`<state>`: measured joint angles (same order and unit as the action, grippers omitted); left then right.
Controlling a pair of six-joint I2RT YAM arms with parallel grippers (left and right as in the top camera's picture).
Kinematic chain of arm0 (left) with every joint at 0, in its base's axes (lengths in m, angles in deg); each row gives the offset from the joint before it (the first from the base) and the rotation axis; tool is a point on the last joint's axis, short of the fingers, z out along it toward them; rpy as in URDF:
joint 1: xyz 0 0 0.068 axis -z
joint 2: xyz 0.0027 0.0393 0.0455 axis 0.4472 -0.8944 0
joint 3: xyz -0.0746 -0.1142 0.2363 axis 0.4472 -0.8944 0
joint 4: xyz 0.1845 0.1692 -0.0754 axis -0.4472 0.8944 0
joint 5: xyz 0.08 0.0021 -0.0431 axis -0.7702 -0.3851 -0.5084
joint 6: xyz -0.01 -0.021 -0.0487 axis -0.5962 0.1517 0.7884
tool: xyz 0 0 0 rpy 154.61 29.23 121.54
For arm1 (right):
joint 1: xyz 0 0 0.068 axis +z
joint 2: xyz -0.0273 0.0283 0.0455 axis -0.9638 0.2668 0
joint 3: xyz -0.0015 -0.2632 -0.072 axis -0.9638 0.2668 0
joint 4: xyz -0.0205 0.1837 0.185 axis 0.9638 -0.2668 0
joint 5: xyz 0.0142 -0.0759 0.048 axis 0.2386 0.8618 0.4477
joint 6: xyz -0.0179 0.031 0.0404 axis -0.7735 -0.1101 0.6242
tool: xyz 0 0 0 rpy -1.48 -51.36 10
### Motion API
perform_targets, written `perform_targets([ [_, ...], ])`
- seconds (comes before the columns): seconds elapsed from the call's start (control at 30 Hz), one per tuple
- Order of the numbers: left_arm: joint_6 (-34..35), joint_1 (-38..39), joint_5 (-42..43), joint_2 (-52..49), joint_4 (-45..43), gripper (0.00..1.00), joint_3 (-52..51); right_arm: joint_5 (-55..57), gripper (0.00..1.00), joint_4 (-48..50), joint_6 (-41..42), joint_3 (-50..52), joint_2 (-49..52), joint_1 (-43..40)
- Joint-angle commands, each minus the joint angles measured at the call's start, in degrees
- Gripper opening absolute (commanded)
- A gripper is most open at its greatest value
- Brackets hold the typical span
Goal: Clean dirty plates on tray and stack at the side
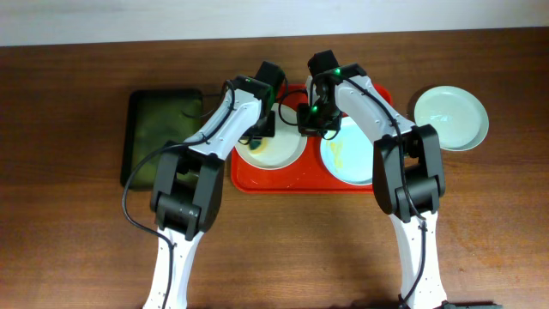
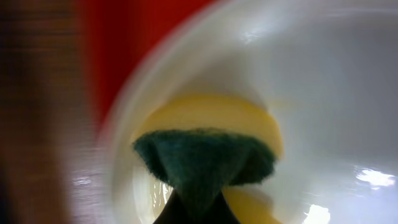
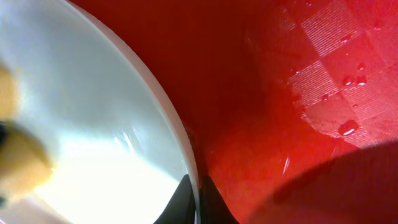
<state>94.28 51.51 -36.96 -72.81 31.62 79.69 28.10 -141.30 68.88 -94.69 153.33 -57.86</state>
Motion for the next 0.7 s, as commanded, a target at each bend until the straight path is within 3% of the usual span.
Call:
perform_targets([
  [0.0, 1.0, -1.5, -13.6, -2.4, 3.1, 0.00, 0.1, 4.8, 0.04, -0.8, 0.7, 2.4, 1.7, 0.5],
  [0.2, 5.3, -2.9, -12.0, 7.0, 7.7, 0.00, 6.0, 4.8, 0.04, -1.0, -1.9, -1.0, 1.2, 0.5],
  [0.27, 5.3, -5.4, -6.9, 12.3, 8.3, 0.00, 6.0, 5.4, 0.04, -1.8, -9.1, -4.0, -2.3, 0.9],
  [0.43, 5.2, -15.2, -3.5, 14.7, 17.8, 0.00, 6.0, 42.8, 0.04, -5.3, -12.1, -7.1, -12.9, 9.3],
  [0.57, 5.2, -20.1, -3.5, 14.7, 18.8, 0.00, 5.9, 77.7, 0.04, -5.6, -12.1, -7.1, -14.6, 20.0],
  [0.67, 5.3, -22.5, -3.4, 14.7, 19.2, 0.00, 5.8, 92.5, 0.04, -5.6, -17.8, -7.1, -14.6, 27.9],
])
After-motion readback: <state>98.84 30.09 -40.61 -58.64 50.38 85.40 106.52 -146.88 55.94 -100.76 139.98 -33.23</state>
